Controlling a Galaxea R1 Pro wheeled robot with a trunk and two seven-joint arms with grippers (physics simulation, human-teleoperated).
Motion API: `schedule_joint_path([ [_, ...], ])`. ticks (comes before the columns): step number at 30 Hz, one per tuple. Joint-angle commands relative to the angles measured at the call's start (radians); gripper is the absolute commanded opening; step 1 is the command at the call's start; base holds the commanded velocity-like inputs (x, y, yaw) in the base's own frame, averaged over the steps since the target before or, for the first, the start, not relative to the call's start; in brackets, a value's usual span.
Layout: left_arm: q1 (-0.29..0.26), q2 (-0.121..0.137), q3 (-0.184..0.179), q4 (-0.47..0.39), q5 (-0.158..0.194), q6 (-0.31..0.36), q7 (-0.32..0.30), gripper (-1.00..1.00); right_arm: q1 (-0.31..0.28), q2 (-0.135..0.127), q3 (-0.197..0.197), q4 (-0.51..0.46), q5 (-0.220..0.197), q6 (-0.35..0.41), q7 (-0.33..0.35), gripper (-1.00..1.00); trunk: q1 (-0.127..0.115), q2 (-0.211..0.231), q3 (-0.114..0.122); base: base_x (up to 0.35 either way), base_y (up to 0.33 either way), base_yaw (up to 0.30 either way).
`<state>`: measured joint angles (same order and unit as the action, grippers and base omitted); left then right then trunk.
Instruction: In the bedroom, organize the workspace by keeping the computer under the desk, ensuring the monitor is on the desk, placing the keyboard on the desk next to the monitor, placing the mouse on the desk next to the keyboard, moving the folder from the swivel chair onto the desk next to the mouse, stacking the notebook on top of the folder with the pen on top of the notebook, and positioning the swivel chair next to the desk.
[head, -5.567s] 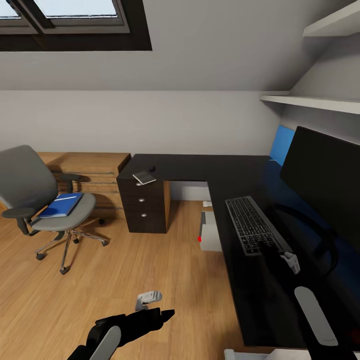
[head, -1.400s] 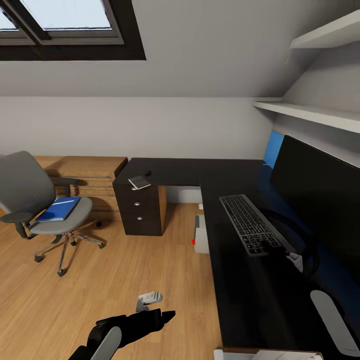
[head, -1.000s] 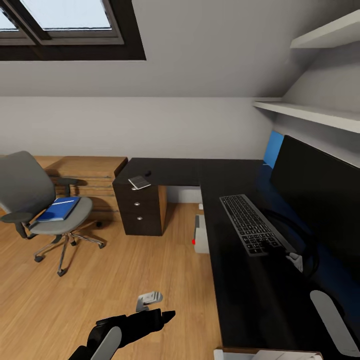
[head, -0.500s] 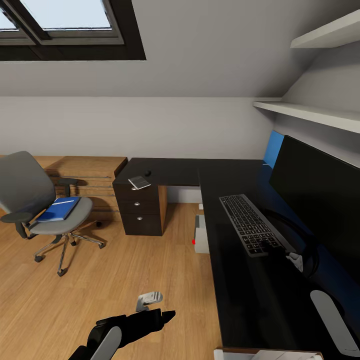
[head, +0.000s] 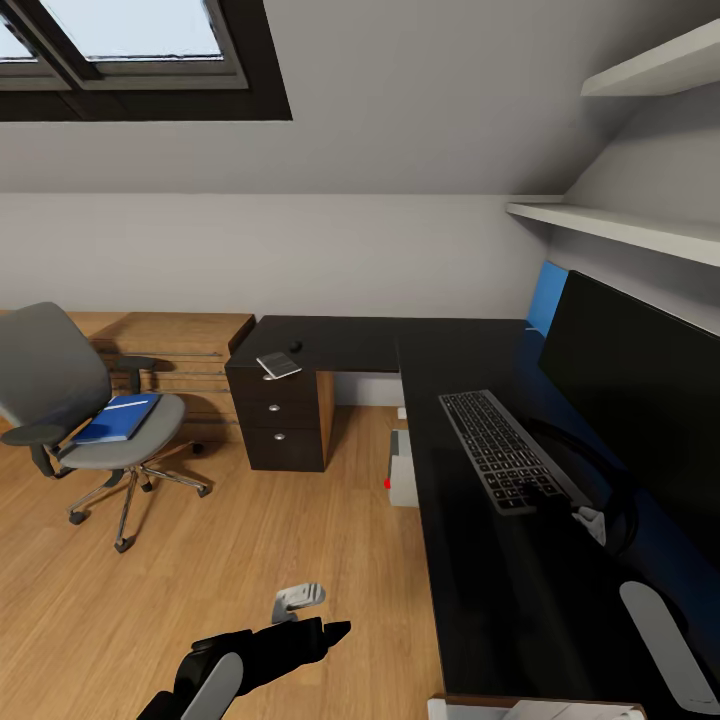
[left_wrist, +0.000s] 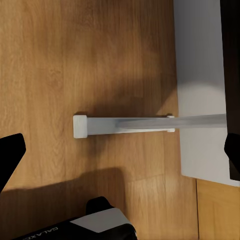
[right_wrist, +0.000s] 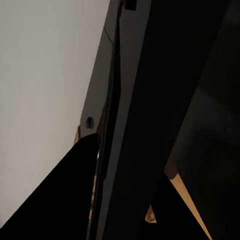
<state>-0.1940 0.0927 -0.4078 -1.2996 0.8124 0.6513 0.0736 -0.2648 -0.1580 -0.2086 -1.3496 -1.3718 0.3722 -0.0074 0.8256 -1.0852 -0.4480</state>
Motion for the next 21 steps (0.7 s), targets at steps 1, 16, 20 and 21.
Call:
schedule_joint_path([
  [1,-0.001,0.001,-0.002,-0.001,0.010,0.002,0.008,1.00,-0.001,0.001,-0.002,0.000,-0.006,0.004,-0.001,-1.00,0.000,-0.001,-0.001,0.000,0.000,0.000],
  [16,-0.001,0.002,-0.002,-0.001,0.007,0.002,0.006,1.00,-0.001,0.045,0.050,0.001,0.011,-0.167,-0.054,-1.00,0.000,-0.001,-0.001,-0.042,0.000,0.000],
  [20,-0.001,0.002,-0.002,-0.001,0.007,0.002,0.006,1.00,-0.001,0.045,0.051,0.002,0.011,-0.167,-0.054,-1.00,0.000,-0.001,-0.001,-0.061,0.000,0.000],
  [21,-0.001,0.002,-0.002,-0.001,0.006,0.002,0.006,1.00,-0.001,0.045,0.051,0.002,0.010,-0.167,-0.054,-1.00,0.000,-0.001,-0.001,-0.026,0.000,0.000],
])
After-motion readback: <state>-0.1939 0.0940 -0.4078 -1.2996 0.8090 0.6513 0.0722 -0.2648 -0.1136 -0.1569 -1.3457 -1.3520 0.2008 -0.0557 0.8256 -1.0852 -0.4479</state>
